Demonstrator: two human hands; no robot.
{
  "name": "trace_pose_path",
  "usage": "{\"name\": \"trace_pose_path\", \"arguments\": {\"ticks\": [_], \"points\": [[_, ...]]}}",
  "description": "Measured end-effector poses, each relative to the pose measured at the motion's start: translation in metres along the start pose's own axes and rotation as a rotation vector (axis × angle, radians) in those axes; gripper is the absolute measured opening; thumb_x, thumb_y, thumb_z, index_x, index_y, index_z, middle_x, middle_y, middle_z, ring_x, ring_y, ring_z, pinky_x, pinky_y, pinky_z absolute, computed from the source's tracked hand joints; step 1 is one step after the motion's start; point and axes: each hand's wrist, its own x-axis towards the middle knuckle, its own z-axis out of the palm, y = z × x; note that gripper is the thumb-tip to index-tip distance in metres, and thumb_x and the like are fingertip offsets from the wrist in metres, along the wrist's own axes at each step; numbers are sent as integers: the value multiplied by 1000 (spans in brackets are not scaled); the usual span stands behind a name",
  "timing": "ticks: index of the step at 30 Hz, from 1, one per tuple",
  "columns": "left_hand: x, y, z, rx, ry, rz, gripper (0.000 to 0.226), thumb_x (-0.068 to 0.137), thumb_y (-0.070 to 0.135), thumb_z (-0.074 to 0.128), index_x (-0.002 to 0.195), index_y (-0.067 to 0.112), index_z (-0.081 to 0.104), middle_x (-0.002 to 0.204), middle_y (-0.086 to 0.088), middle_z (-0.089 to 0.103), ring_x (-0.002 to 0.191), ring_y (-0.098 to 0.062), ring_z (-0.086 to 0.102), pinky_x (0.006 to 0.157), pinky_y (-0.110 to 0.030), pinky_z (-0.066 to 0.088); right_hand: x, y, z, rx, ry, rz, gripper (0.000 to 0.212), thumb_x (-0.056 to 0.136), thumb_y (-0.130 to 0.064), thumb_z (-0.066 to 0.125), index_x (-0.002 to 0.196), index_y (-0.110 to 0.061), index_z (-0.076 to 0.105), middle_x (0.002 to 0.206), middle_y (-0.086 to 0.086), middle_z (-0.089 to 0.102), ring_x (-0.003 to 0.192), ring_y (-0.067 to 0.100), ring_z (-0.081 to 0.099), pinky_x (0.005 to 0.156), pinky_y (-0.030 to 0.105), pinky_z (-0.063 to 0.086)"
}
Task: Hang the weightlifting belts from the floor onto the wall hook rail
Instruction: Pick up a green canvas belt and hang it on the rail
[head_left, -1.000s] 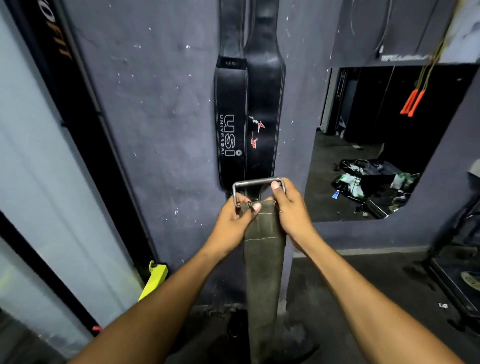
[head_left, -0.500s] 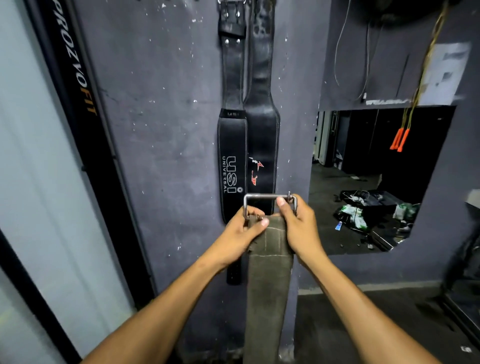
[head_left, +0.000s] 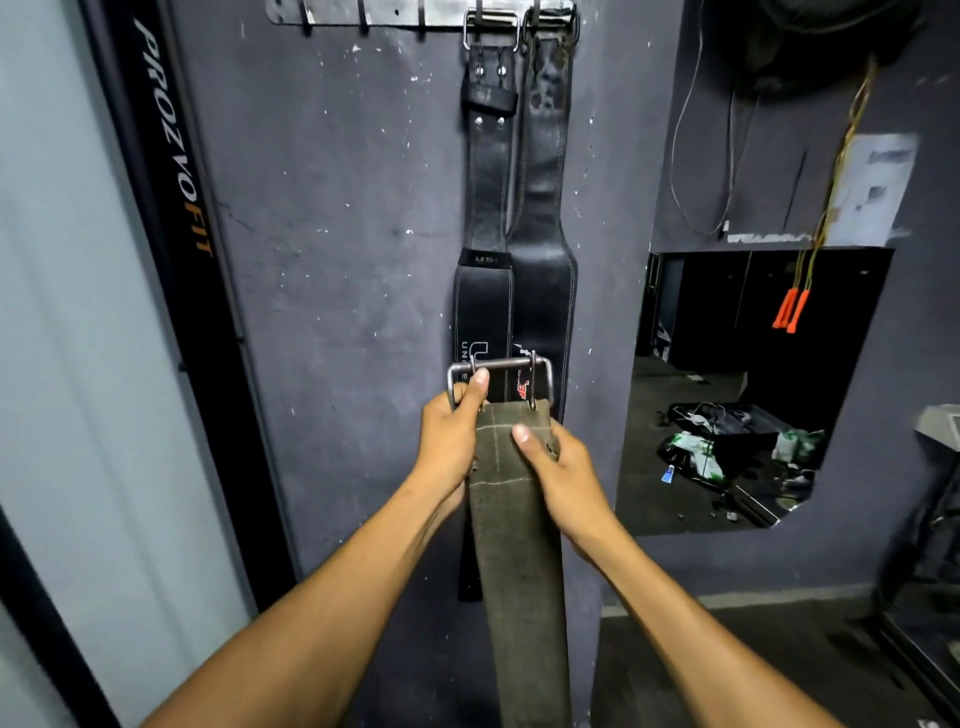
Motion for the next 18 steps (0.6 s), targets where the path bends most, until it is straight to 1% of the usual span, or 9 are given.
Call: {"name": "trace_pose_path", "arguments": {"ticks": [2, 3, 5, 7, 9, 11, 12, 15, 18], "points": [[10, 14, -3, -17, -50, 30, 30, 96, 43, 66, 79, 18, 66, 73, -5, 74, 66, -15, 73, 60, -28, 59, 10, -11, 13, -17, 62, -66, 21, 106, -28, 60, 122, -21, 72, 111, -2, 81, 105, 14, 77, 92, 31, 61], [12, 20, -2, -59, -85, 42, 29, 96, 44, 66, 89, 16, 66, 79, -4, 75, 70, -14, 74, 63, -28, 61, 17, -19, 14, -27, 91, -95, 21, 106, -27, 60, 121, -20, 72, 110, -2, 81, 104, 15, 77, 94, 35, 61], [18, 32, -8, -181, -192, 50, 40, 95, 41, 66, 117, 8, 60, 102, -10, 76, 90, -17, 76, 77, -33, 64, 36, -36, 20, -38, 132, -137, 20, 106, -29, 60, 119, -20, 72, 109, -1, 81, 105, 16, 77, 97, 42, 60], [16, 32, -19, -206, -334, 21, 46, 97, 37, 62, 131, 6, 58, 121, -14, 73, 109, -19, 73, 89, -33, 61, 56, -54, 24, -38, 161, -151, 21, 105, -31, 60, 117, -19, 73, 108, 0, 81, 104, 18, 77, 98, 47, 60], [10, 19, -32, -90, -410, -22, 35, 101, 37, 57, 122, 13, 71, 121, -14, 76, 111, -22, 73, 89, -31, 60, 75, -69, 31, -47, 200, -167, 21, 105, -31, 60, 114, -17, 73, 107, 2, 81, 102, 19, 77, 97, 49, 60], [6, 13, -38, -18, -328, 17, 33, 105, 35, 53, 102, 17, 80, 104, -10, 81, 97, -19, 78, 79, -27, 61, 89, -78, 41, -68, 231, -171, 21, 104, -30, 60, 111, -14, 73, 104, 3, 81, 101, 21, 77, 96, 50, 60], [7, 14, -38, -6, -281, 52, 34, 105, 33, 53, 97, 18, 81, 98, -8, 82, 91, -17, 78, 75, -26, 61, 94, -81, 46, -75, 249, -162, 21, 104, -29, 61, 109, -14, 73, 103, 3, 81, 100, 21, 77, 96, 50, 60], [13, 26, -44, 1, -260, 88, 31, 104, 34, 56, 96, 16, 81, 96, -8, 81, 88, -18, 78, 74, -27, 62, 103, -85, 58, -60, 286, -120, 21, 104, -29, 61, 106, -13, 75, 101, 5, 81, 99, 24, 77, 93, 46, 61], [13, 15, -64, 65, -357, 24, 30, 95, 41, 67, 107, 15, 78, 109, -9, 80, 101, -22, 77, 84, -32, 62, 114, -98, 60, -14, 297, -125, 24, 105, -27, 61, 108, -8, 74, 105, 10, 81, 103, 28, 77, 92, 44, 61]]}}
